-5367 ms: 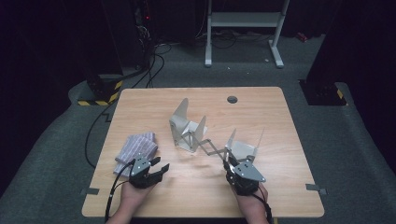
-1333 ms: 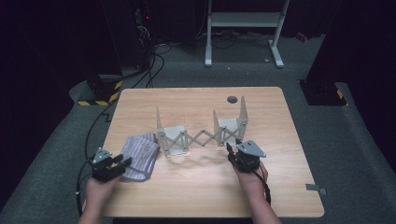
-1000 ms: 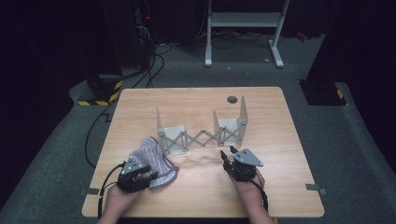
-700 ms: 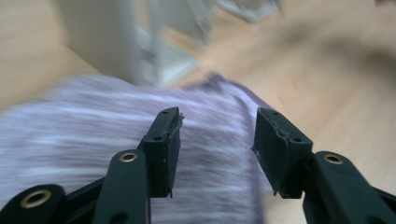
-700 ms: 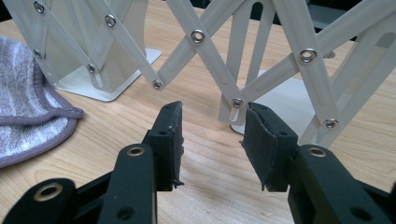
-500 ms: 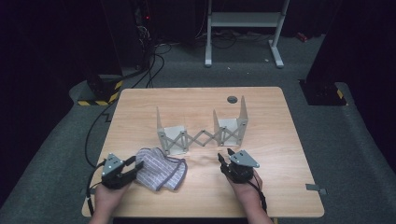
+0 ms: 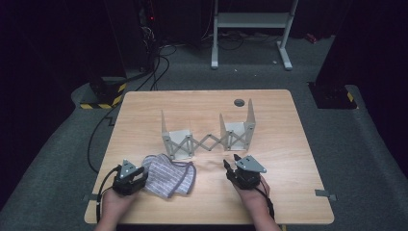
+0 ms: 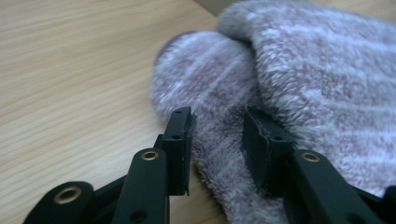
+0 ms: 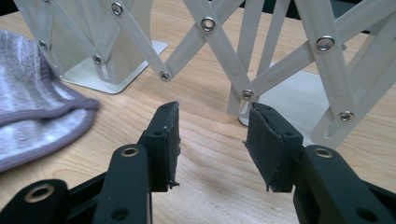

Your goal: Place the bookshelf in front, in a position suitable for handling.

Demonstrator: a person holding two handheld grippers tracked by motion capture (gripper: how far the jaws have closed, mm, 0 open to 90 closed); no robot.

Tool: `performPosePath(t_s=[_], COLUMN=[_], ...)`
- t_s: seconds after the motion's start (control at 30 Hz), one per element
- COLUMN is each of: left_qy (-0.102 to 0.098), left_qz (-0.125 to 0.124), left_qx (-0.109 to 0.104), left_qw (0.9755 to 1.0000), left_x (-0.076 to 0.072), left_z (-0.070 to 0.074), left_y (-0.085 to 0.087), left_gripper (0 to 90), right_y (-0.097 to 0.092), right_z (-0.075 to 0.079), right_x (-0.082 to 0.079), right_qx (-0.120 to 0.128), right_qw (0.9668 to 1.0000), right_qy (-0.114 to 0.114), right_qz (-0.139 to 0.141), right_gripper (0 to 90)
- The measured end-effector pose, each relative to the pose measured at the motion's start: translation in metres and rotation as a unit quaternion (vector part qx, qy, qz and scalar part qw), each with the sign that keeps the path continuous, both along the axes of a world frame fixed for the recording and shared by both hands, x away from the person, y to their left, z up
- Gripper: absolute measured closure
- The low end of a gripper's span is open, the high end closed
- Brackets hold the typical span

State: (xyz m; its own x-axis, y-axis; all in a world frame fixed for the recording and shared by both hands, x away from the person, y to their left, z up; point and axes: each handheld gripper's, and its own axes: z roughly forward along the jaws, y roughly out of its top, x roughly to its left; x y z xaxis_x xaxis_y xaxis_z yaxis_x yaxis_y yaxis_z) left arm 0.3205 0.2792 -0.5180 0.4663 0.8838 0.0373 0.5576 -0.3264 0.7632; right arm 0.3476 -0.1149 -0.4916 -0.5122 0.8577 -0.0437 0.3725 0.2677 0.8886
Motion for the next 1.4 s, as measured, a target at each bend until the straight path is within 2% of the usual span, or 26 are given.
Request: performPosePath(t_s=[0.13,0.27,0.43,0.63,0.73,0.8,0.9,1.03,1.1,1.13,1.17,1.2,1.27,1.33,1.4], left_qy=[-0.004,-0.008,-0.013,-0.022,-0.022,-0.031,-0.045,-0.057,-0.059,-0.059,-0.060,-0.060,-0.059,-0.059,-0.064], left_qz=[-0.035,-0.059,-0.088,-0.125,-0.134,-0.131,-0.126,-0.101,-0.085,-0.079,-0.070,-0.059,-0.048,-0.043,-0.044], left_qx=[0.003,-0.004,-0.005,0.000,-0.012,-0.021,-0.019,-0.015,-0.016,-0.017,-0.022,-0.028,-0.040,-0.049,-0.050], left_qw=[0.9994,0.9982,0.9960,0.9919,0.9906,0.9906,0.9908,0.9931,0.9945,0.9950,0.9956,0.9961,0.9963,0.9961,0.9958], left_x=[-0.003,-0.004,-0.004,0.001,0.004,0.004,0.001,-0.002,-0.002,-0.002,-0.001,0.000,0.001,0.004,0.009], left_z=[-0.003,-0.005,-0.007,-0.007,-0.008,-0.005,0.000,0.005,0.007,0.008,0.009,0.010,0.010,0.011,0.013], left_y=[-0.020,-0.036,-0.057,-0.089,-0.101,-0.102,-0.094,-0.070,-0.057,-0.052,-0.046,-0.040,-0.033,-0.032,-0.037], left_gripper=[62.3,62.1,62.1,61.3,60.2,58.4,57.1,56.9,56.5,56.5,56.4,56.2,56.1,56.2,56.2], right_y=[0.003,0.009,0.018,0.025,0.029,0.034,0.044,0.058,0.065,0.070,0.073,0.076,0.081,0.082,0.081], right_z=[-0.001,-0.002,-0.003,-0.004,-0.006,-0.008,-0.014,-0.024,-0.028,-0.030,-0.032,-0.033,-0.033,-0.032,-0.032], right_x=[-0.001,-0.001,-0.003,-0.007,-0.011,-0.014,-0.018,-0.017,-0.017,-0.017,-0.018,-0.019,-0.020,-0.020,-0.023], right_qx=[0.000,0.001,0.003,0.007,0.011,0.015,0.001,-0.029,-0.046,-0.059,-0.063,-0.068,-0.081,-0.078,-0.071], right_qw=[0.9999,0.9993,0.9978,0.9955,0.9932,0.9905,0.9853,0.9797,0.9771,0.9743,0.9728,0.9711,0.9685,0.9674,0.9684], right_qy=[0.003,0.010,0.020,0.031,0.036,0.045,0.067,0.096,0.102,0.109,0.112,0.114,0.112,0.114,0.109], right_qz=[0.013,0.035,0.063,0.090,0.110,0.129,0.157,0.173,0.180,0.188,0.192,0.199,0.207,0.212,0.213], right_gripper=[52.4,48.7,45.4,43.2,39.7,34.9,28.5,19.2,17.8,17.8,17.8,18.8,27.4,44.9,62.2])
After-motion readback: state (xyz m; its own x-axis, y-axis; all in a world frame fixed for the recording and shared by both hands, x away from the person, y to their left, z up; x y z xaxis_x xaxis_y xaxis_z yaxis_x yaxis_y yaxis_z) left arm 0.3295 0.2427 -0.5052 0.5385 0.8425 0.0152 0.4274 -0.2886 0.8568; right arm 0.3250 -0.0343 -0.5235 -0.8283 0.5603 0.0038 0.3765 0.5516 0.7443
